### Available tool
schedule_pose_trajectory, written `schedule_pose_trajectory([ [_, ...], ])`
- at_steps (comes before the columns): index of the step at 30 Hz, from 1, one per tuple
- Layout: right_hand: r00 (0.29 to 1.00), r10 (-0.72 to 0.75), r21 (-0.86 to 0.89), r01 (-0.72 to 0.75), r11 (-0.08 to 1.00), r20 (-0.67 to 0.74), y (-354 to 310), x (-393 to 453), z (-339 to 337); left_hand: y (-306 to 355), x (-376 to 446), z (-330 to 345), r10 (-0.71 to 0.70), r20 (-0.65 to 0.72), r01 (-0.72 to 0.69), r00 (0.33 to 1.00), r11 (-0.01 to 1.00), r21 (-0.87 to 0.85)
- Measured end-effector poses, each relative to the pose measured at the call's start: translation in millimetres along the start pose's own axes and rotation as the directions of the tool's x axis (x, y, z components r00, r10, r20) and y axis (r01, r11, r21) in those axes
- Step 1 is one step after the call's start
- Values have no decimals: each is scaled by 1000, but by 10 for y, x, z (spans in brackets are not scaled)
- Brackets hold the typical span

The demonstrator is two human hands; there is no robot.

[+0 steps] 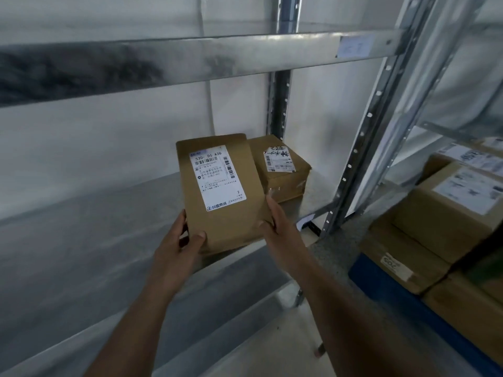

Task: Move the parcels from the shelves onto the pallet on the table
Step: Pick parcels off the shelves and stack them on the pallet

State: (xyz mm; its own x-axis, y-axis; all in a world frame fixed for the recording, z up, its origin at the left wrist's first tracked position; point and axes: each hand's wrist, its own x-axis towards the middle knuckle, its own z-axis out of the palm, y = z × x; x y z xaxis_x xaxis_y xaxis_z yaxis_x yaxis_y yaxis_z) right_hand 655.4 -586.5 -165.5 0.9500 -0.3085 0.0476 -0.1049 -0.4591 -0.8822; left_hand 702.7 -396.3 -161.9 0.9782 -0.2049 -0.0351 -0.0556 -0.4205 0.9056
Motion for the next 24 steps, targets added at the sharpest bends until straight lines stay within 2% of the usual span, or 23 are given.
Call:
schedule_pose_trajectory([
  [4,999,3,-6,-3,1000,-44,65,-558,-169,61,-499,65,32,43,-31,999,999,-29],
  [13,949,41,88,-14,996,-311,104,-1803,-792,428,-1282,489,201,193,-190,960,979,-78],
  [20,838,26,14,-22,1000,-546,170,-2647,-1377,801,-1879,1007,314,307,-274,898,947,-167],
  [24,748,16,-39,-56,998,-663,247,-3106,-1735,1073,-2231,1346,412,392,-351,823,910,-220],
])
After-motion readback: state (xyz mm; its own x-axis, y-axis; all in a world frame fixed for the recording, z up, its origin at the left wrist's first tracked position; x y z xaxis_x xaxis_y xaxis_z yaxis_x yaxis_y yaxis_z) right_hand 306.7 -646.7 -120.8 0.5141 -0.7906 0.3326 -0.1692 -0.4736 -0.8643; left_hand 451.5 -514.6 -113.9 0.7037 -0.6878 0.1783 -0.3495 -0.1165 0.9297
